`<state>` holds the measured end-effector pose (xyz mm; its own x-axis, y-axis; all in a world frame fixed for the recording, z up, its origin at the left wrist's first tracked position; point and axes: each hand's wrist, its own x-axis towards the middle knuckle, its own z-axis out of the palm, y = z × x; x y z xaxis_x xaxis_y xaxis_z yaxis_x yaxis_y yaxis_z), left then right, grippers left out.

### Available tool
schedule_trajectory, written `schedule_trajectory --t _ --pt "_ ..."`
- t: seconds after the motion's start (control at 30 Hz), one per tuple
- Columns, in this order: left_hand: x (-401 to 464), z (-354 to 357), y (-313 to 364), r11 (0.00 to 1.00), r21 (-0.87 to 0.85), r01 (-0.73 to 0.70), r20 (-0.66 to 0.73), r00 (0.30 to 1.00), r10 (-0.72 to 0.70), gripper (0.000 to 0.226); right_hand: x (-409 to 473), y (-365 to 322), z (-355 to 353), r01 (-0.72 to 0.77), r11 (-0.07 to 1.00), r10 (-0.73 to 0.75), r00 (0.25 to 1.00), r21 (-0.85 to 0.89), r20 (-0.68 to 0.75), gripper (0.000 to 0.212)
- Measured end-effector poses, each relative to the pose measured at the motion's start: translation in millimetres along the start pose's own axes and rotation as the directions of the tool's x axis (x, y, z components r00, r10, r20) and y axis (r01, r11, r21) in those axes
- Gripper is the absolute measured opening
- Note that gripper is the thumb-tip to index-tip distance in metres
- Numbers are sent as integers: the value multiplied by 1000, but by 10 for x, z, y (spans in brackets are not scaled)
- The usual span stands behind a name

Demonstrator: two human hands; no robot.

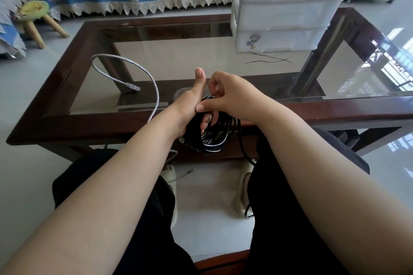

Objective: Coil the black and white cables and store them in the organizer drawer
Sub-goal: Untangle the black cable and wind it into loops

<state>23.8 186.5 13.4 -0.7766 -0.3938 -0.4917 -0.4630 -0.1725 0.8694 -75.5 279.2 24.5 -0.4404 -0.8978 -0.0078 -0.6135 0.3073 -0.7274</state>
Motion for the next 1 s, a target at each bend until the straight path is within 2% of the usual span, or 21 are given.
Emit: schedule_trajectory --t 0.13,0.2,0.33,0.43,0.57,0.6,0.67,0.73,0.8,0.9,0.93,1.0 --pt "-59 -6 2 997 65 -36 -27 999 38 81 -2 61 -76 -10 963 -40 983 270 180 17" --pt "-90 -13 -2 996 70 -52 -25 998 54 75 3 96 -102 -28 939 -43 979 342 198 14" --pt "-130 -26 -39 997 80 -14 39 999 11 82 4 81 -64 -37 971 6 991 236 131 29" --pt "-144 -81 -39 994 95 -57 51 997 53 81 -3 73 -51 -73 991 69 997 108 47 41" --pt "-100 -189 -69 977 124 -172 97 982 160 108 19 73 -20 -123 992 121 992 -43 -36 47" --pt "-102 -208 -75 971 130 -202 120 975 187 98 20 63 -14 -124 992 123 992 -37 -35 43" --pt "-127 -232 -79 944 208 -255 166 961 223 61 11 66 -17 -146 988 145 989 53 28 39" --pt "-160 -247 -73 908 332 -257 152 964 217 36 -8 98 -31 -202 946 153 968 254 197 36" --pt "-173 -271 -82 901 347 -260 130 965 228 32 -5 152 -89 -245 882 107 936 403 335 29" --pt "-183 -311 -66 910 252 -330 117 943 310 28 13 191 -195 -242 803 35 931 544 362 22" --pt "-178 -319 -60 911 227 -344 110 939 327 25 8 184 -221 -221 813 27 939 539 344 22" --pt "-172 -319 -51 912 208 -355 91 935 343 25 3 185 -241 -165 894 44 958 416 285 26"
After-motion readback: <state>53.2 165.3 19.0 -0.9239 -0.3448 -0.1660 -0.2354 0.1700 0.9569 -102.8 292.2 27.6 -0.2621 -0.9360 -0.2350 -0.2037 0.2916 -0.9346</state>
